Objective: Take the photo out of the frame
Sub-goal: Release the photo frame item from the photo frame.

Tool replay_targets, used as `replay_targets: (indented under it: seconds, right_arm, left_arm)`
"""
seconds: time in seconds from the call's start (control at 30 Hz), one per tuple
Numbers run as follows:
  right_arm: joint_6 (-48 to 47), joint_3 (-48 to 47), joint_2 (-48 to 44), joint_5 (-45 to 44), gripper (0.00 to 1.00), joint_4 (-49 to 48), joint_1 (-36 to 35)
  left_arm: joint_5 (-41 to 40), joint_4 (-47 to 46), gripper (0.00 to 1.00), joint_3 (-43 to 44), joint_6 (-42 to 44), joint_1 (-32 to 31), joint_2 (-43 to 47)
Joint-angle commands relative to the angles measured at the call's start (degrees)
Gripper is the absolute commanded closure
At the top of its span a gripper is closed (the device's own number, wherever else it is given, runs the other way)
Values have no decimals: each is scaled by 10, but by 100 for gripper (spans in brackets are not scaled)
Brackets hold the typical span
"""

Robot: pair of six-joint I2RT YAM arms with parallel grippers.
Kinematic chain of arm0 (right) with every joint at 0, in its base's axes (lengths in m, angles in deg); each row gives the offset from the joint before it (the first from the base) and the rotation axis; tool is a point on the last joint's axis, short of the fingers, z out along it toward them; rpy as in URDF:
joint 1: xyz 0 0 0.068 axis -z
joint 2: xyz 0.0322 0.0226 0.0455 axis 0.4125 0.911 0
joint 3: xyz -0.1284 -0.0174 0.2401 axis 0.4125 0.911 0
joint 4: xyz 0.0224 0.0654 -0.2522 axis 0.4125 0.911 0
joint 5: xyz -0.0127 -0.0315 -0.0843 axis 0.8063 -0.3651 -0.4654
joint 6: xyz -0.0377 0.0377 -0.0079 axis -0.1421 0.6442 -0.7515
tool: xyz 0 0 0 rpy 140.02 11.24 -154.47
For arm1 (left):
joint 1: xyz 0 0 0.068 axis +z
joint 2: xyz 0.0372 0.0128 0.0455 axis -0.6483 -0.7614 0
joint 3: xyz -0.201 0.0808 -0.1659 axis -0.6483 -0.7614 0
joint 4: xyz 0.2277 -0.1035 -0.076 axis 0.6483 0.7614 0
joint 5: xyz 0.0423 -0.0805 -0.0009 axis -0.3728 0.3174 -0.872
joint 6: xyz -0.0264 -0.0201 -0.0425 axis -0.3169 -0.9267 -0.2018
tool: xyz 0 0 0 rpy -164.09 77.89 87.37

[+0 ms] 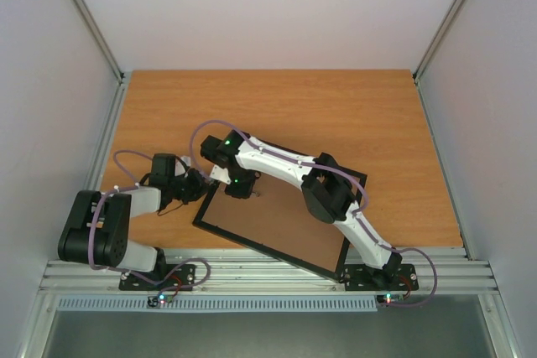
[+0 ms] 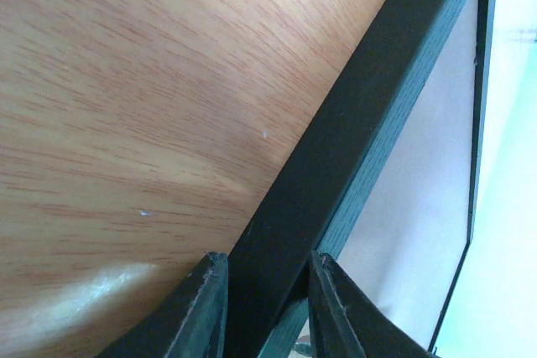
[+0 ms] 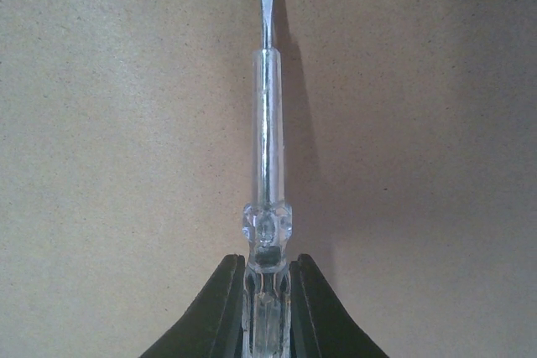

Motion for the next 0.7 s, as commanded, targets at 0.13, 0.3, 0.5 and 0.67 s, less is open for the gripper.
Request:
replay_targets:
  seconds: [0.13, 0.3, 0.5, 0.67]
  right_arm:
    - [24, -25, 9, -44, 99, 15, -9]
    - [26, -37, 17, -42, 99, 15, -9]
    - [22, -44, 23, -34, 99, 13, -9]
    - [21, -51, 30, -35, 99, 20, -9]
  left_arm:
    - [-18, 46, 72, -24, -3, -5, -4]
    - [-16, 45, 72, -25, -5, -5, -3]
    - [-15, 45, 72, -26, -5, -5, -1]
    - [-13, 42, 72, -26, -7, -5, -1]
